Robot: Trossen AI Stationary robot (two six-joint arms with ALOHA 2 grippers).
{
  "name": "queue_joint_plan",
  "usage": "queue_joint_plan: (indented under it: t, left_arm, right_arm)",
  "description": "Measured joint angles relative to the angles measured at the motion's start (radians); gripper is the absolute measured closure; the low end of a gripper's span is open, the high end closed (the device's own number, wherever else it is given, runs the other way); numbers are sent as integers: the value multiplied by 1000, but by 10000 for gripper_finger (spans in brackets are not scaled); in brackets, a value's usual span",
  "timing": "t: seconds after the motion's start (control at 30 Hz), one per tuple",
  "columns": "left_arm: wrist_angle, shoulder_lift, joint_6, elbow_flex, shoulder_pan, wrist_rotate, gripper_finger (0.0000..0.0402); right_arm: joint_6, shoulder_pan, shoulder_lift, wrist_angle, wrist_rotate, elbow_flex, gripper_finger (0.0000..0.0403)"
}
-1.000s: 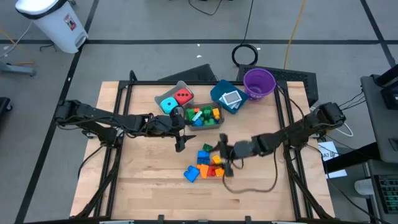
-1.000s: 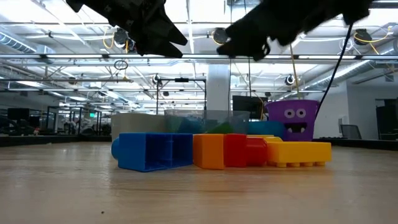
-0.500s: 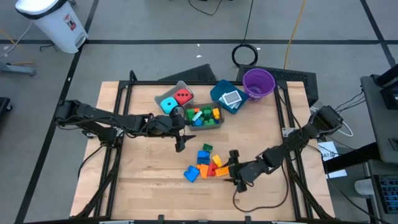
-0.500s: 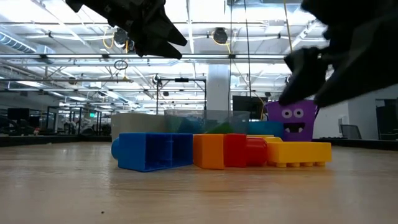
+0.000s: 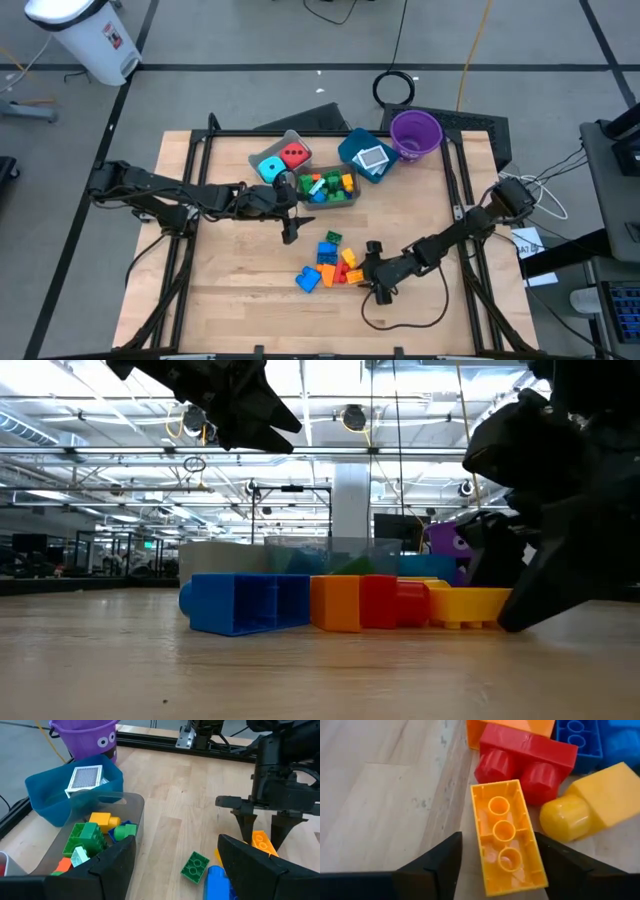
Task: Pick & Place Toys
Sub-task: Put the yellow block into the black bin
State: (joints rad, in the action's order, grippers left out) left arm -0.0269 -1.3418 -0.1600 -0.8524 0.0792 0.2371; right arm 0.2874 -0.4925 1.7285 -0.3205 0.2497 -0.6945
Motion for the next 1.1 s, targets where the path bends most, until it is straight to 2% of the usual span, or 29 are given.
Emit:
queue_joint_plan:
  t: [0.13, 0.33, 0.5, 0.6, 0.73, 0.87, 0.97, 1.1]
  left_arm:
    - [1, 0, 0, 0, 0, 0, 117]
    - [1, 0, 0, 0, 0, 0, 117]
    - [0, 0, 0, 0, 0, 0, 117]
    - [0, 0, 0, 0, 0, 0, 117]
    - [-1, 0, 0, 0, 0, 0, 117]
    - [-1, 0, 0, 0, 0, 0, 117]
    - [0, 0, 0, 0, 0, 0, 117]
    - [0, 0, 0, 0, 0, 0, 117]
  right_arm:
    - [-5, 2, -5, -2, -21, 0, 226]
    - [-19, 1, -62, 5, -46, 2, 306]
    - [-52, 9, -148, -30, -39, 2, 308]
    - [-109, 30, -198, -117, -25, 2, 303]
    - [-143, 83, -246, -197, 97, 1, 283]
    - [-131, 190, -265, -191, 199, 1, 293]
    - [-71, 300, -265, -190, 195, 1, 306]
    - [-24, 443, -261, -172, 196, 1, 303]
